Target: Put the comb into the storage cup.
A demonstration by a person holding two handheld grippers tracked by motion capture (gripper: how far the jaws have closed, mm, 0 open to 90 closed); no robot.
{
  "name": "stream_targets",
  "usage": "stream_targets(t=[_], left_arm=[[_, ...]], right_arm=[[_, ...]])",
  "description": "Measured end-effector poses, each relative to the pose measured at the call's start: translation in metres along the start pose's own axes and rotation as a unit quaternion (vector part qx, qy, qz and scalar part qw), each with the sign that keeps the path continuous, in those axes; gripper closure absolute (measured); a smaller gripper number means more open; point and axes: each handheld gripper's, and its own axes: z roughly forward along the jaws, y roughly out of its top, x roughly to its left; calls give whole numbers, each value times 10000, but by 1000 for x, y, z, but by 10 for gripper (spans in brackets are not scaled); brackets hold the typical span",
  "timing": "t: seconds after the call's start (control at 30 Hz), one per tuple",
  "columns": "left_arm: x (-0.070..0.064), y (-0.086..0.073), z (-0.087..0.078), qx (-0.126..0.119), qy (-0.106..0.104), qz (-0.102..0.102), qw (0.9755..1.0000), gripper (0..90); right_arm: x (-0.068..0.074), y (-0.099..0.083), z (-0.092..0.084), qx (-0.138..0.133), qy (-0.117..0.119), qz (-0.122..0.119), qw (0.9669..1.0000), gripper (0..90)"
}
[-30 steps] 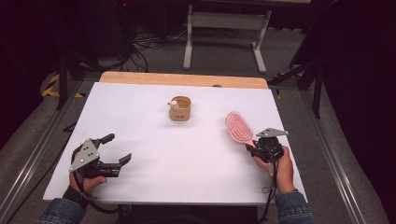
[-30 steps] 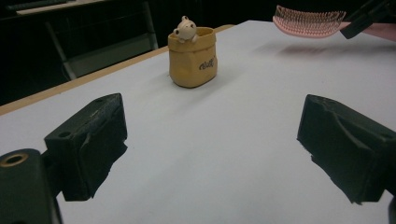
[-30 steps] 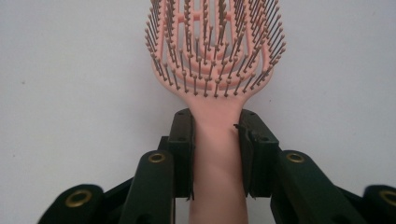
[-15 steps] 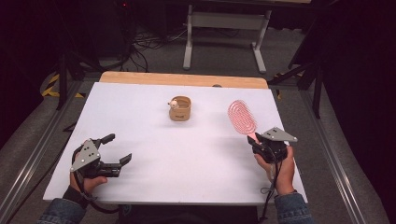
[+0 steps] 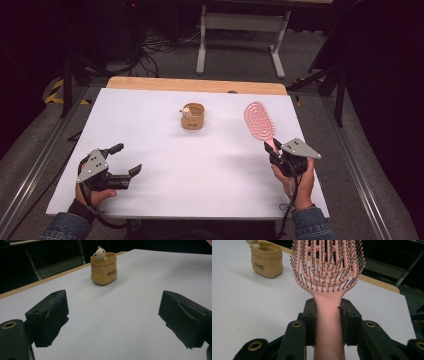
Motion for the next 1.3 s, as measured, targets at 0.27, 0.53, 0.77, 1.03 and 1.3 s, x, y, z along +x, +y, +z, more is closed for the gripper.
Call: stream_targets(t=[0.27,0.53,0.77,1.03,1.3], left_arm=[[0,0,3,44,-9,-56,10000,133],[-1,5,8,20,-134,-150,9998,160],[-2,15,16,-64,-430,-287,9986,136],[-14,35,39,-18,-557,-122,9984,117],[-29,49,63,-87,-748,-20,9972,148]], right_arm=[[10,3,-4,-299,-43,-140,9994,692],[25,7,-4,-507,34,-259,9984,692],[41,9,-3,-593,142,-399,9973,692],[61,11,4,-599,354,-592,9958,692],[83,13,10,-595,482,-888,9931,692]])
